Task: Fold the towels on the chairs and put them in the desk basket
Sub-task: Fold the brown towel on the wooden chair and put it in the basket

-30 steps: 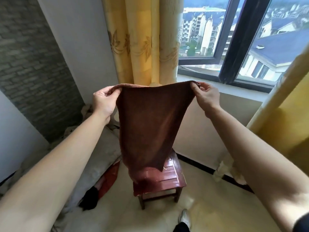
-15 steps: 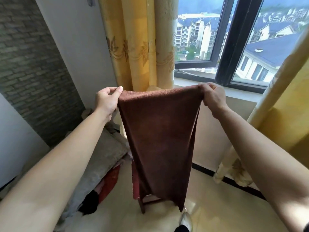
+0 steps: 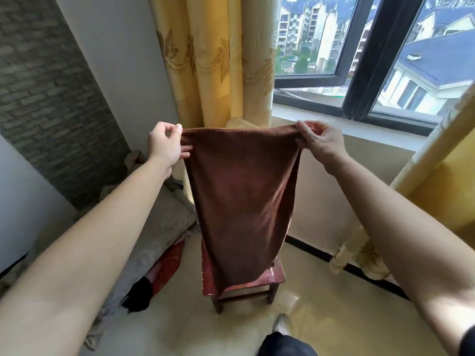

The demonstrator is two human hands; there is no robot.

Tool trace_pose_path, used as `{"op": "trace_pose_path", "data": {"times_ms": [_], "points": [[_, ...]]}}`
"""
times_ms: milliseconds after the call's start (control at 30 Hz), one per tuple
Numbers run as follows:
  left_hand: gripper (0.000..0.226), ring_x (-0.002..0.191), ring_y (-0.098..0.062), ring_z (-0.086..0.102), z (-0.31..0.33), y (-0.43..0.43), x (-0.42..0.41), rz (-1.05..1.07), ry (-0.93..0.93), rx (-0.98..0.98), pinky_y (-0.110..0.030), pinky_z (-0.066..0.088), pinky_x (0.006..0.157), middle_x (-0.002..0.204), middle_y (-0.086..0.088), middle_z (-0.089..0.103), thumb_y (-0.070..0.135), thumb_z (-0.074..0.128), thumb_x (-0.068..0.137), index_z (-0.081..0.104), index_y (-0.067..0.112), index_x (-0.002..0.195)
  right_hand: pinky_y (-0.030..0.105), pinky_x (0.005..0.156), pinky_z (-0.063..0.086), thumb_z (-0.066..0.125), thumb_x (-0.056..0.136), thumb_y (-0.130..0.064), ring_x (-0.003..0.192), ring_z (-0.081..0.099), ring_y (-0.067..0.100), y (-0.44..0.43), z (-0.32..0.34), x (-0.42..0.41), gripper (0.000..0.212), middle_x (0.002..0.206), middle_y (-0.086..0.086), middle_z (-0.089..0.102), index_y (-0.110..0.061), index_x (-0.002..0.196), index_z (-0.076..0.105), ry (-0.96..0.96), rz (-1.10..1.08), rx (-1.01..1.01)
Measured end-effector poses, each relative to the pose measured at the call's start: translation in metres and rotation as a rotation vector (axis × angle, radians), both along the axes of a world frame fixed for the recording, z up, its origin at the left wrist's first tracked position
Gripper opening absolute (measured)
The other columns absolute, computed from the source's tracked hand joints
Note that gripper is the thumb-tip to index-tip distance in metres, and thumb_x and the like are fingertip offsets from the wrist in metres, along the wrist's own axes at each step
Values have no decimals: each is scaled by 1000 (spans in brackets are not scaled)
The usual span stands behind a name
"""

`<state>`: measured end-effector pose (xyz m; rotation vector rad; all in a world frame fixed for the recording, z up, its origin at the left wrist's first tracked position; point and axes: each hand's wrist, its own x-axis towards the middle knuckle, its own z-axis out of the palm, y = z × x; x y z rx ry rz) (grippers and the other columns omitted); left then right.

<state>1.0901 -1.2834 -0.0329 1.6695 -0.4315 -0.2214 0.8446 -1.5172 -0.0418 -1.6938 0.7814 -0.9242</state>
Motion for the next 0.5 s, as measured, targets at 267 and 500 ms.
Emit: {"op": "trace_pose_path", "data": {"times_ms": [267,500], "points": [[11,106,-25,67,-9,-32,30,12,92,29,-41,55,93,112,-9,65,29,50,101,54,25,91,44,91,59,66,90,-16,86,72,18,-35,-20,50,19,86,-5,75,-33,86,73,43,-57,-22],[14,92,-7,60,-3,-40,17,156,-81,117,-18,49,73,103,3,60,33,43,104,51,23,107,39,90,59,52,97,-18,90,73,14,-36,-17,47,17,91,-5,72,-28,98,65,3,-144,20]]}}
